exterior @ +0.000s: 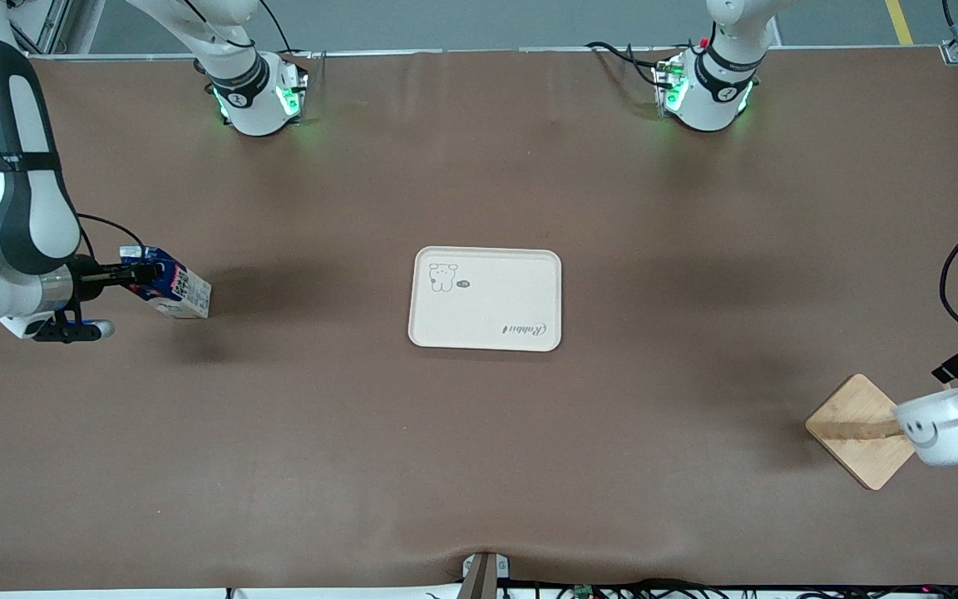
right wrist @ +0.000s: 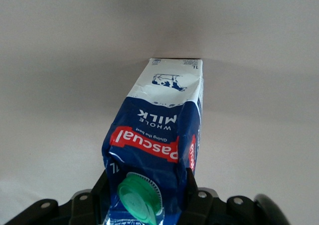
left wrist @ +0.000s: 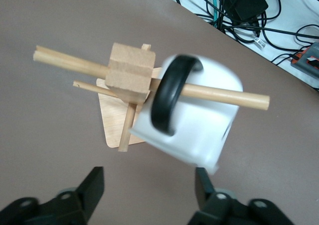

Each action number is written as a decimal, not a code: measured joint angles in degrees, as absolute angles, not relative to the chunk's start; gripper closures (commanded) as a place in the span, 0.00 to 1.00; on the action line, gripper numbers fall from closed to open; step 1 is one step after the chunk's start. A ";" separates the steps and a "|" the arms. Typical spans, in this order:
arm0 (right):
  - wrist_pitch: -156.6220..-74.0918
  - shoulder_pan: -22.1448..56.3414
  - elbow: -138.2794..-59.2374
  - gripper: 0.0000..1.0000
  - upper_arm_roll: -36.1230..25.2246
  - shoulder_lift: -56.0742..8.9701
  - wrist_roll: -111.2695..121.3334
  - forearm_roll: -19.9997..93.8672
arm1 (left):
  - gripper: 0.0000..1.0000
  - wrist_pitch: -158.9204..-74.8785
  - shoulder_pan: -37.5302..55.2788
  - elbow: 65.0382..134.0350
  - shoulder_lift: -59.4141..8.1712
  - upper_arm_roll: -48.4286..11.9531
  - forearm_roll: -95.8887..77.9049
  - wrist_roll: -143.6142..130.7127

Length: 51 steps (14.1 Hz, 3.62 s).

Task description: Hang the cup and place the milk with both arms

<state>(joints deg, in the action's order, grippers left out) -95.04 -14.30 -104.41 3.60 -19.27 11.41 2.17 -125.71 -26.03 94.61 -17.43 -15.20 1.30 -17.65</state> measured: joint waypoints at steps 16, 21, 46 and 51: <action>-88.33 -13.22 -92.66 0.00 4.81 -18.41 11.42 2.15 | 0.00 -103.45 -24.87 86.84 -13.43 -23.47 4.71 -14.80; -85.14 -8.69 -78.89 0.00 4.94 -17.95 11.34 2.08 | 0.00 -97.48 -24.92 83.92 -11.90 -24.14 4.72 -10.69; -80.35 -3.95 -87.04 0.00 4.44 2.20 -3.28 2.07 | 0.00 -84.77 0.49 87.82 1.54 -6.11 3.02 -9.21; -80.43 -3.97 -87.05 0.00 4.38 2.12 -3.26 2.07 | 0.00 -85.61 -0.36 87.85 1.77 -5.75 3.02 -9.17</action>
<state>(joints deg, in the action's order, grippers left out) -80.43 -3.97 -87.05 4.38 2.12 -3.26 2.07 -85.61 -0.36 87.85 1.77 -5.75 3.02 -9.17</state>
